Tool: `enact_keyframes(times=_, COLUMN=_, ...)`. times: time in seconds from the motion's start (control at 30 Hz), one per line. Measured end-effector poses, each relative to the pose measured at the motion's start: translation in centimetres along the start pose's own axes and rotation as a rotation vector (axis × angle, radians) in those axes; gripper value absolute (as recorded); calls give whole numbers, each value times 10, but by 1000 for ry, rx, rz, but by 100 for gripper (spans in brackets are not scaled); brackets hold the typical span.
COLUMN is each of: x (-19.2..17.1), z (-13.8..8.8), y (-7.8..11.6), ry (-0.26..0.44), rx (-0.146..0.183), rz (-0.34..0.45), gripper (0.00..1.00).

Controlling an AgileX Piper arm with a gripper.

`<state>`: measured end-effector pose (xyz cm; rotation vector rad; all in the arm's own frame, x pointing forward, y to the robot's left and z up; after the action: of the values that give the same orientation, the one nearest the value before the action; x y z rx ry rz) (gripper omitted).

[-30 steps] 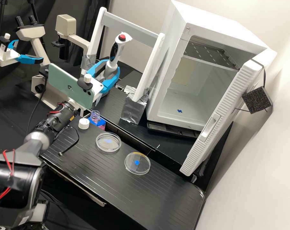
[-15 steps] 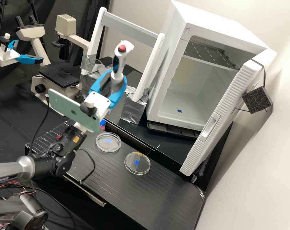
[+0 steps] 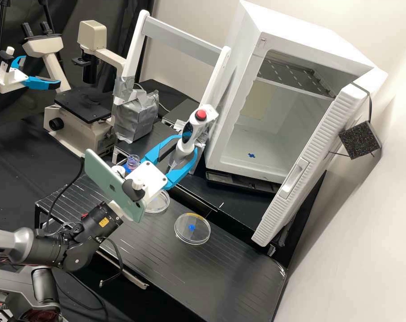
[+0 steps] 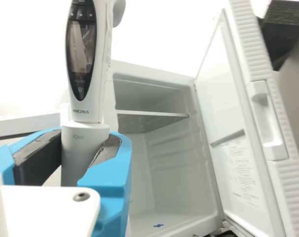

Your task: Use the pipette

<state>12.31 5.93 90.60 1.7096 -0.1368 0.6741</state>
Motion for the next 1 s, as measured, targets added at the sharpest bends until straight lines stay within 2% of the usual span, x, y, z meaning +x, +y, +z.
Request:
enact_keyframes(times=0.1, x=-4, z=1, y=-1, ry=-4, rx=12, rz=1, gripper=0)
enact_keyframes(times=0.3, x=-8, z=2, y=-3, ry=-13, rx=15, rz=-2, gripper=0)
enact_keyframes(times=1.0, x=-10, z=-3, y=-2, ry=15, rx=9, rz=5, gripper=0)
